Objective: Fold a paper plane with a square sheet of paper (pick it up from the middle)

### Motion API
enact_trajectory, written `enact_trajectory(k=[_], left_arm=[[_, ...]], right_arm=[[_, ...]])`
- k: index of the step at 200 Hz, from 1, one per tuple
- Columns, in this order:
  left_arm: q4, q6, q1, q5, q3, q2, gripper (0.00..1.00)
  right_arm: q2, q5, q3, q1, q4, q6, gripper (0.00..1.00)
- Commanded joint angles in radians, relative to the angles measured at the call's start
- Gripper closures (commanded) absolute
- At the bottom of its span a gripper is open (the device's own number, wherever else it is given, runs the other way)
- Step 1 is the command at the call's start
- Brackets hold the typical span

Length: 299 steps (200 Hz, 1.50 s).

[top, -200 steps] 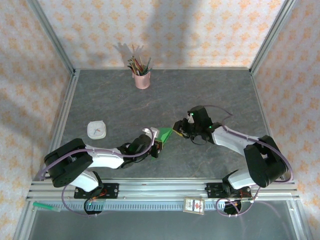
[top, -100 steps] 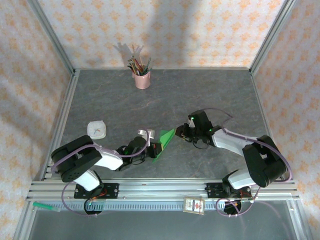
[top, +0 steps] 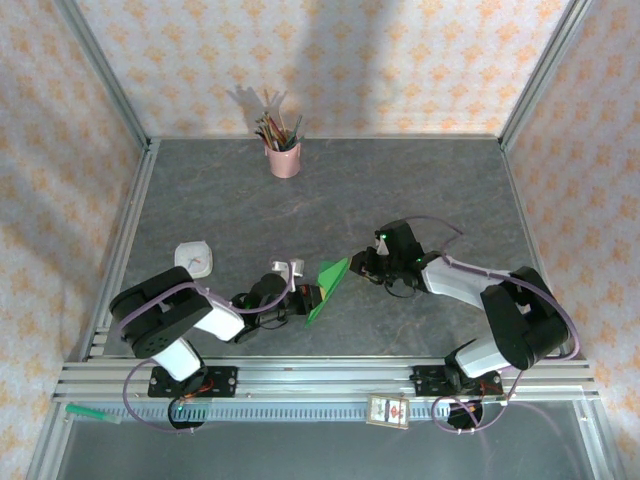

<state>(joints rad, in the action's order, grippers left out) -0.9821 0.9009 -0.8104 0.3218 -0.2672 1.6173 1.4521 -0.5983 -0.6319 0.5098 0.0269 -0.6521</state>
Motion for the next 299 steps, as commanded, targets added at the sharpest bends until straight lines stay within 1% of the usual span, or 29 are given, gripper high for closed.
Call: enact_trajectory(k=[1,25,94,145,201,244,299], left_arm=[[-0.087,0.046,0.017,0.037,0.022,0.034,1.0],[-0.117,0.064,0.024,0.058,0.026,0.056,1.0],[-0.147,0.106,0.038,0.066,0.047,0.093,1.0],[-0.121,0.127,0.04,0.05,0.054,0.104,1.0],[-0.082,0.152,0.039,0.03,0.066,0.101,1.0],[-0.069,0.167,0.039,0.018,0.075,0.101,1.0],[-0.047,0.174,0.04,0.009,0.077,0.098,1.0]], right_arm=[[0.012,0.014,-0.017,0.009,0.002,0.014,0.72],[0.009,0.02,-0.021,0.012,-0.001,0.014,0.72],[0.008,0.023,-0.036,0.031,-0.005,0.012,0.73],[0.023,0.029,-0.069,0.075,0.003,0.026,0.73],[0.084,0.016,-0.105,0.141,0.042,0.028,0.76],[0.139,0.008,-0.132,0.189,0.057,0.035,0.81],[0.204,0.015,-0.179,0.203,0.045,0.057,0.84]])
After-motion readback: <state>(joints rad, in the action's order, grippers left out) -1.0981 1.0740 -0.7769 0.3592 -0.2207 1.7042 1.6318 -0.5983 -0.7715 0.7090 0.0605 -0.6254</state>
